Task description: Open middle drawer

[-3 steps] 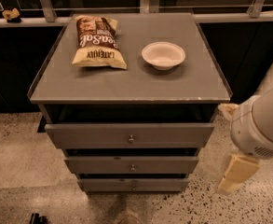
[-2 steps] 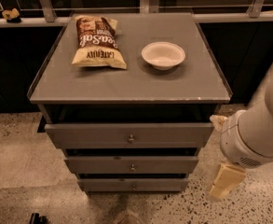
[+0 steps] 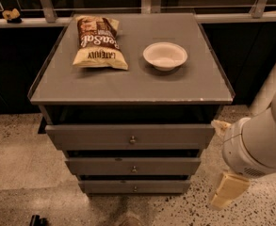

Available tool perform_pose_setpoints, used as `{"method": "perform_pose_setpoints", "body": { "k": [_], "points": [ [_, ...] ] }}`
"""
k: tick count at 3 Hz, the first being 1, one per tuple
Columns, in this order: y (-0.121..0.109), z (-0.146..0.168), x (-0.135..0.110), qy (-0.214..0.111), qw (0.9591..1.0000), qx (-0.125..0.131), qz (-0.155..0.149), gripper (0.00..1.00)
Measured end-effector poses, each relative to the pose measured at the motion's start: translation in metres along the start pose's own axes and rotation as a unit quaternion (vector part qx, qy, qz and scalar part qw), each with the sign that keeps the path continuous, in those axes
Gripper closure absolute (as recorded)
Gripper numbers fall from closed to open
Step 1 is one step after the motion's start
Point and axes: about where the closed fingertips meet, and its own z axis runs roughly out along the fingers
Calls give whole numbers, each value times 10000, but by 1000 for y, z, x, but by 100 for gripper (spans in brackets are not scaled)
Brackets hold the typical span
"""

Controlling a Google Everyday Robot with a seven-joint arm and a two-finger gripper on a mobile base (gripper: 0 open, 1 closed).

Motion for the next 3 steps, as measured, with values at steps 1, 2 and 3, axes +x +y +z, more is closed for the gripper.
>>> {"method": "perform_pose_setpoints", "body": {
  "k": [1,2,3],
  "points": [
    [30,12,-3,-73,9998,148,-81,0],
    [66,54,-4,-117,9997,209,-78,0],
    [97,109,-5,-72,9998,178,-97,0]
  ]
}}
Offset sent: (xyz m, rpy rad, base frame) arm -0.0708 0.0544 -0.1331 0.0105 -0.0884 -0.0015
